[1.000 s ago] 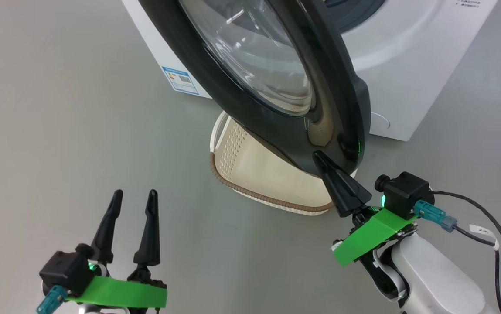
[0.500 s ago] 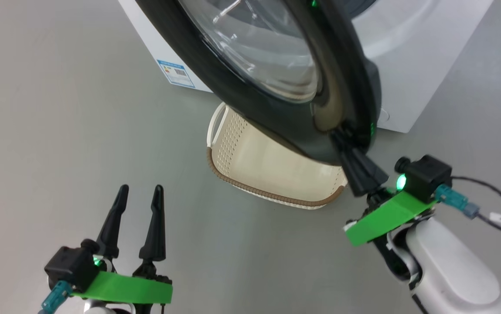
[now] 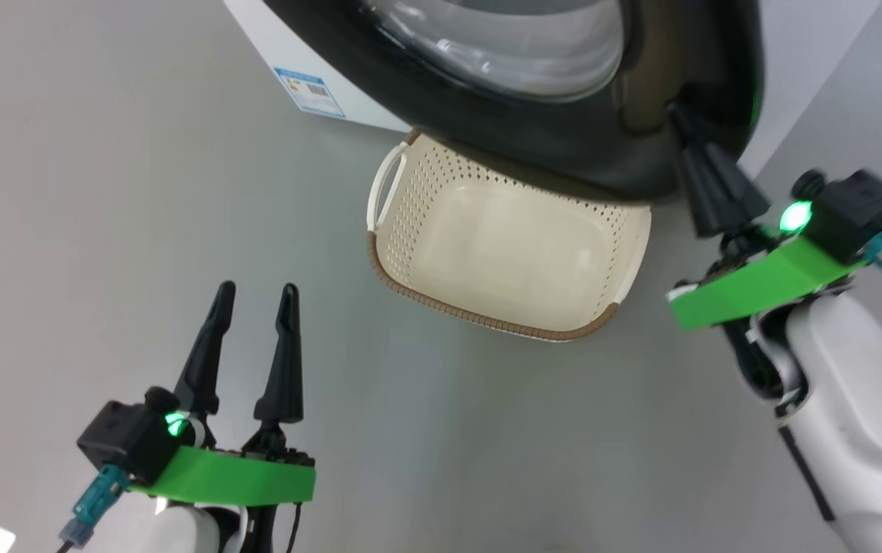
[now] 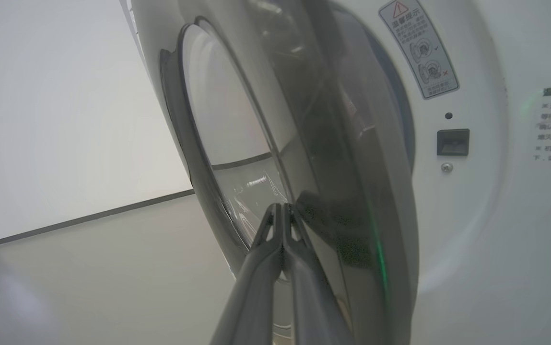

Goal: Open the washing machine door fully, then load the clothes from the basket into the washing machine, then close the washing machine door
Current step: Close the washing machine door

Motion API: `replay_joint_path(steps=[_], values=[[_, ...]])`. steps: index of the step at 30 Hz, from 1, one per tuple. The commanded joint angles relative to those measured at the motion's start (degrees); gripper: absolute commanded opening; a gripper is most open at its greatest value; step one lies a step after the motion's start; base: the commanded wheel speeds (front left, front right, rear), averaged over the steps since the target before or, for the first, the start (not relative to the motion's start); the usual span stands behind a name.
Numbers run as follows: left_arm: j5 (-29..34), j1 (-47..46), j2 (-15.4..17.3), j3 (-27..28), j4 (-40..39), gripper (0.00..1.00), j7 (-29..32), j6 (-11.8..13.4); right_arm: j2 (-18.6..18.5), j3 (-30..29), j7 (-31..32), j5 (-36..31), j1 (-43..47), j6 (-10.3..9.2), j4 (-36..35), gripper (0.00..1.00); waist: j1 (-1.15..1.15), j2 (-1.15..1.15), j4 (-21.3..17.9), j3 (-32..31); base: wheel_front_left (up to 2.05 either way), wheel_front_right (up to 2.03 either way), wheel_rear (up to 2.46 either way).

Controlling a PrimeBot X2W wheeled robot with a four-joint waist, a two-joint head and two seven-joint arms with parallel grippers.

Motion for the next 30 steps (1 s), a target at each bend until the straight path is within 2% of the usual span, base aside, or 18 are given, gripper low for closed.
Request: replay_joint_path(steps=[1, 19, 30], values=[[-0.77, -1.45, 0.67, 1.53, -1.83, 1.00, -0.37, 0.03, -0.18, -0.50, -0.46, -0.52, -1.48, -0.01, -1.05, 0.00, 0.00, 0.00, 0.50, 1.10, 0.00, 0.00, 0.00], [-1.28, -5.02, 0.43, -0.54, -3.72, 1.00, -0.37, 0.03, -0.86, -7.84, -0.46, -0.75, -13.47, -0.01, 3.10, 0.00, 0.00, 0.00, 1.97, 5.84, 0.00, 0.00, 0.00], [-1.81, -5.96, 0.41, -0.87, -4.27, 1.00, -0.37, 0.03, 0.24, -12.71, -0.46, -2.62, -18.14, -0.01, 4.22, 0.00, 0.00, 0.00, 2.63, 7.14, 0.00, 0.00, 0.00]])
